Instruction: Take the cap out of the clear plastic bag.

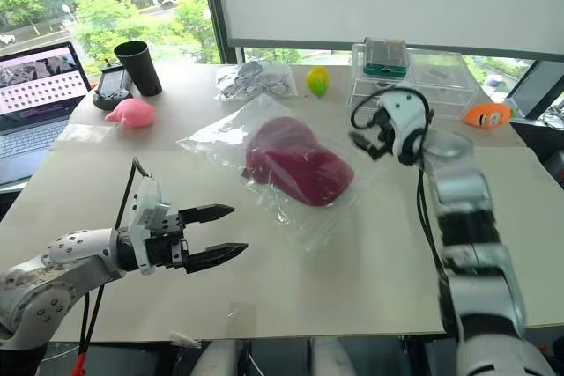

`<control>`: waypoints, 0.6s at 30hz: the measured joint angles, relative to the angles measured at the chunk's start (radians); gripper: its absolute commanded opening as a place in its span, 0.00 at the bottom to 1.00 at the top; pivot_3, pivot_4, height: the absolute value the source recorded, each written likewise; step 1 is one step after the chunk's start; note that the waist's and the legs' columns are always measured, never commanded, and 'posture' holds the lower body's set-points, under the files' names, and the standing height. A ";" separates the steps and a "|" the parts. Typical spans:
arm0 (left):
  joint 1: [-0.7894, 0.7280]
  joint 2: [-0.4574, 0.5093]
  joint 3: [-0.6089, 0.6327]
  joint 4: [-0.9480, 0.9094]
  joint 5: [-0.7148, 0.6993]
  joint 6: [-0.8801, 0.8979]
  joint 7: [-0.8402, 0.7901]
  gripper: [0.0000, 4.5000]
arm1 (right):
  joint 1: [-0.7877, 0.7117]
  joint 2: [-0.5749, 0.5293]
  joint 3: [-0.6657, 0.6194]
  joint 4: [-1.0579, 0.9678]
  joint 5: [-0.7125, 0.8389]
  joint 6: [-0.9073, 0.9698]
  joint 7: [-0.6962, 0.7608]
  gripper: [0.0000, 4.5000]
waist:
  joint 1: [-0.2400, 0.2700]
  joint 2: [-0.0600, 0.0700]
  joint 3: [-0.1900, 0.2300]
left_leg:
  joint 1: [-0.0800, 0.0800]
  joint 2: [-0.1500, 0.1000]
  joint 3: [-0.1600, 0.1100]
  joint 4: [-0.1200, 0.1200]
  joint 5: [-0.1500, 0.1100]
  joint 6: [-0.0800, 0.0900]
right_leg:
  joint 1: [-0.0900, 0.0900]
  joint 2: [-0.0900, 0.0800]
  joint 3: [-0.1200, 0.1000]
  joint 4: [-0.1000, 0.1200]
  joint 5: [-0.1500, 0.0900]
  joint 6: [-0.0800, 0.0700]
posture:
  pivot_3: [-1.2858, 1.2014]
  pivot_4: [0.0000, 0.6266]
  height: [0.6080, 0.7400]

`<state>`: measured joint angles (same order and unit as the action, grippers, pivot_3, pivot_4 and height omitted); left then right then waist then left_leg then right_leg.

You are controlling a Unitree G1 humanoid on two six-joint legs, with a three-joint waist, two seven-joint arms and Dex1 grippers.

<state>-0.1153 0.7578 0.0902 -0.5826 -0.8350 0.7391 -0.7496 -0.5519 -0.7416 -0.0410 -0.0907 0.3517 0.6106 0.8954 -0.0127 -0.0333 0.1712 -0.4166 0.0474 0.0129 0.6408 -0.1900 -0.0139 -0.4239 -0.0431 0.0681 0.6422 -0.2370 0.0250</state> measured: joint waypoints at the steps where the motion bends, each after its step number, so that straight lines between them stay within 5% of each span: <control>1: -0.005 0.000 -0.006 0.009 0.012 -0.001 -0.006 1.00 | 0.043 -0.025 -0.012 -0.074 0.047 0.037 0.035 0.99 | -0.001 0.000 0.000 | 0.000 0.000 0.001 0.000 0.000 0.000 | 0.000 0.000 0.001 0.000 0.000 0.000 | 0.52 0.24 1.00; 18: -0.033 -0.011 -0.050 0.046 0.111 -0.045 -0.062 1.00 | 0.297 -0.085 -0.081 -0.339 0.140 0.137 -0.026 0.99 | -0.024 0.000 0.000 | 0.003 0.000 0.002 0.002 0.001 0.000 | 0.001 0.001 0.002 0.001 -0.003 0.006 | 0.52 0.24 1.00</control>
<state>-0.1484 0.7473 0.0404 -0.5368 -0.7239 0.6946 -0.8112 -0.2554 -0.8265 -0.1221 -0.4301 0.4919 0.7478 0.8692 -0.0362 -0.0337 0.1712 -0.4138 0.0475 0.0148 0.6424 -0.1894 -0.0140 -0.4231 -0.0422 0.0705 0.6434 -0.2402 0.0308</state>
